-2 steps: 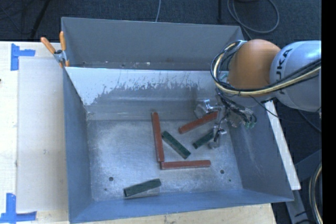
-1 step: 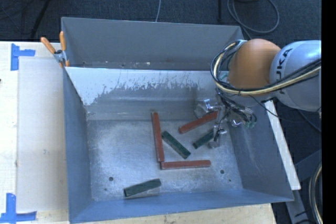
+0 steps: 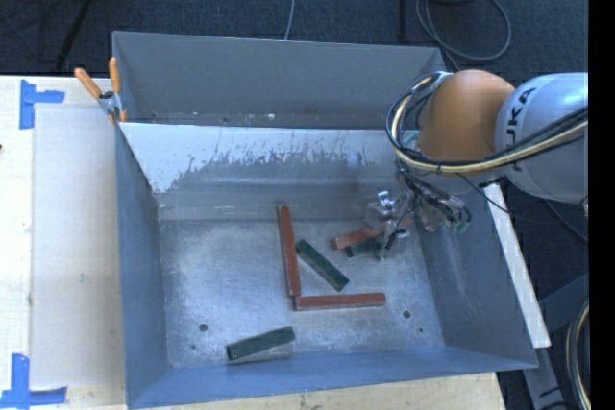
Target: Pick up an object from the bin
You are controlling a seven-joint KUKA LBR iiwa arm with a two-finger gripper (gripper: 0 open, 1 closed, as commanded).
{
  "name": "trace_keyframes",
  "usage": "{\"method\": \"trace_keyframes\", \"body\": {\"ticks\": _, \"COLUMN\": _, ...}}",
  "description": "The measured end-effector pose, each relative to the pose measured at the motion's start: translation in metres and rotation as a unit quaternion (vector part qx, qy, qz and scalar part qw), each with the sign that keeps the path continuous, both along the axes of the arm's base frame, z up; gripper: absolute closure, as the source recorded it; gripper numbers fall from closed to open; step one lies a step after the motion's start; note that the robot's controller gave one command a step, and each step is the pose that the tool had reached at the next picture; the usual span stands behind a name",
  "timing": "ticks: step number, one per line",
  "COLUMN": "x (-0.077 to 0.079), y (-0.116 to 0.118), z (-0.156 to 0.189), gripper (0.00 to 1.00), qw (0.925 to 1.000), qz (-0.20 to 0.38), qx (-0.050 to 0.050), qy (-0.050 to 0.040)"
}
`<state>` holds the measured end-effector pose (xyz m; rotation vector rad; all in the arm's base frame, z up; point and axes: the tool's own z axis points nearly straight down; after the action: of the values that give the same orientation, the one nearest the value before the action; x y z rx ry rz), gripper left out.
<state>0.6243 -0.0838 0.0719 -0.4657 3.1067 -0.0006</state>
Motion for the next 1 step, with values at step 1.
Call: {"method": "trace_keyframes", "body": {"ticks": 1, "x": 0.0023, "y": 0.0011, "z": 0.0842, "gripper": 1.00, "qw": 1.0000, "qz": 0.000, "qx": 0.000, "qy": -0.0047}}
